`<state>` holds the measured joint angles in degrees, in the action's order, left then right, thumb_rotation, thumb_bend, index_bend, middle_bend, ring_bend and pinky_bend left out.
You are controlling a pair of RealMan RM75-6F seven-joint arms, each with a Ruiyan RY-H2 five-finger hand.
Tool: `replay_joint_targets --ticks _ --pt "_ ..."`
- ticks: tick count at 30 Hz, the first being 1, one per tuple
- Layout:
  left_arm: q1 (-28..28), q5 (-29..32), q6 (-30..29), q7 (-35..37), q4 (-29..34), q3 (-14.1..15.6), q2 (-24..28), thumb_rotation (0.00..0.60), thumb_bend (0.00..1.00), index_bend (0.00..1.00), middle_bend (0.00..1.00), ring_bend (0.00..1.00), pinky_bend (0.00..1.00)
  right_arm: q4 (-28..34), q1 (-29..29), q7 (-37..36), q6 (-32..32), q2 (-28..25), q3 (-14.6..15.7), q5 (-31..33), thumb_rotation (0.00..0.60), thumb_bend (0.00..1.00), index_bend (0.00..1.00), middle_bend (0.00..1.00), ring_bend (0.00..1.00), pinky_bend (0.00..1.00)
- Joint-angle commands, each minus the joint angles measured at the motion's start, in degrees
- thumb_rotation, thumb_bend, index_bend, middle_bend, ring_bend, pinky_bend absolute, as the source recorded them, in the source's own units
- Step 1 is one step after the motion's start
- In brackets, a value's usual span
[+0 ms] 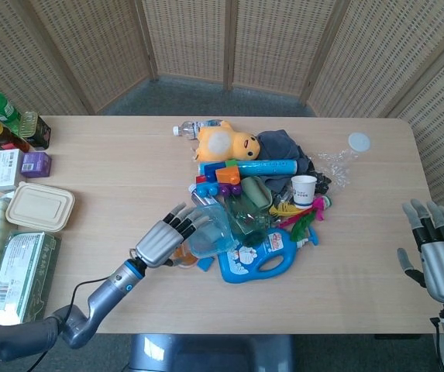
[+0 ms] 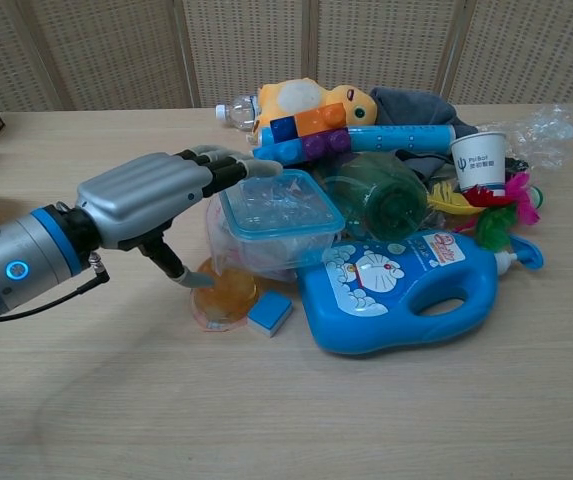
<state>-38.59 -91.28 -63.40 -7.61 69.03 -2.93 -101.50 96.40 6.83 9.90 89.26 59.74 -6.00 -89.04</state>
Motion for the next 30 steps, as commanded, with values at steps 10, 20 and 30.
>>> replay_joint_targets --ticks 10,20,30 --pt "0.2 0.7 -3.0 1.4 -7.5 -1.1 -7.4 0.6 0.11 0.07 0.09 0.0 0.0 0.2 -0.1 -0.6 -0.3 -0.3 0.0 0.0 0.585 0.41 0.0 0.0 0.0 0.0" --pt "-0.2 0.4 -5.7 6.2 -15.0 -1.8 -13.5 0.6 0.25 0.26 0.27 0.16 0.04 0.5 -0.3 -0.8 -0.5 -0.8 0.1 0.2 0.584 0.41 0.0 0.0 0.0 0.0" --pt "-1.0 -0.9 -9.1 10.5 -19.8 -2.4 -16.2 0.6 0.34 0.38 0.41 0.35 0.29 1.2 -0.4 -0.6 -0.6 -1.2 0.1 0.1 0.589 0.41 0.0 0.0 0.0 0.0"
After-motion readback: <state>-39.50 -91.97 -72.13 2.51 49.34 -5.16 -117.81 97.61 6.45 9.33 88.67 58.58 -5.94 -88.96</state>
